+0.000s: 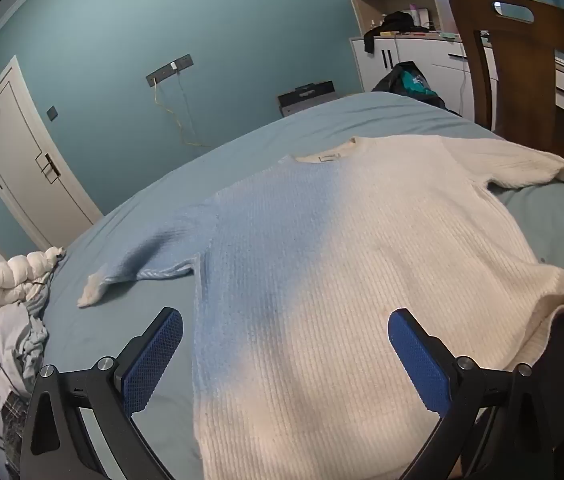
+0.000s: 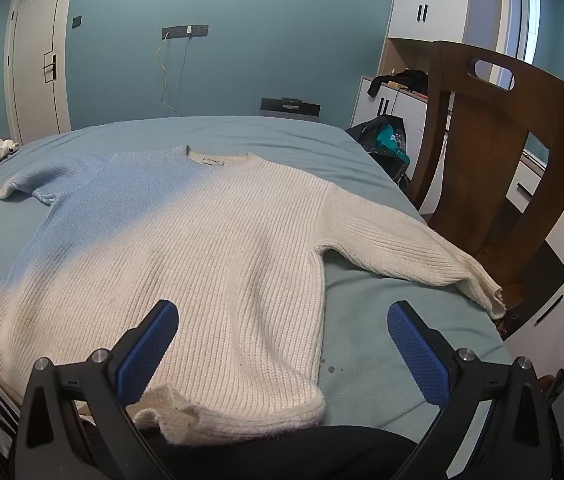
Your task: Fold small clothes
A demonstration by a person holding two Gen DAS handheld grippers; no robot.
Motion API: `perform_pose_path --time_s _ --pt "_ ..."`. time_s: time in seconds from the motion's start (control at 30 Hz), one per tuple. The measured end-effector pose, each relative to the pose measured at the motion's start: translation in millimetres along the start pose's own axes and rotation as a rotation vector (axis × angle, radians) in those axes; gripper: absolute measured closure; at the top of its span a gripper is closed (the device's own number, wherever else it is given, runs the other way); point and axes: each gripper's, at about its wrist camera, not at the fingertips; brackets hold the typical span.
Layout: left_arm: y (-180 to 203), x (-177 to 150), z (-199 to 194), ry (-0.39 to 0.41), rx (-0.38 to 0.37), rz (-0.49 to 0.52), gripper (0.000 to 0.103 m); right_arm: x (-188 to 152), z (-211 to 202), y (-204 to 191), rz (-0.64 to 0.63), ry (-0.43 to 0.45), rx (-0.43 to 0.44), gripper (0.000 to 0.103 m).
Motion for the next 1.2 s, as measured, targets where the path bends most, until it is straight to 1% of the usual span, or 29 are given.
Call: perform_pose_path --time_s 0.27,0.3,0.5,1.2 --pt "5.3 0.5 -1.6 0.000 -0.003 -0.002 0.000 0.0 -0.3 -0.2 -0.001 0.001 -0.002 0.001" --pt "-0.3 -0.9 0.3 -0.003 -0.012 -0.012 0.000 0.1 -0.4 0.1 0.000 0.001 -0.001 0.001" --pt "-3.2 0.2 0.7 -0.001 -0.013 -0.015 0.000 -0.2 -0.9 -1.7 -0.006 0.004 -0.005 0.001" --pt "-3.0 -0.2 -1.5 0.001 -0.013 -0.013 0.000 -0.1 -1.1 -1.0 -0.007 0.006 -0.006 0.001"
Point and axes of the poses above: each gripper's, at about its wrist camera, not at the fingertips, and z roughly the way its jaws point, y to its right, x to its top, and after that the axes turned 3 degrees about y, right-handed
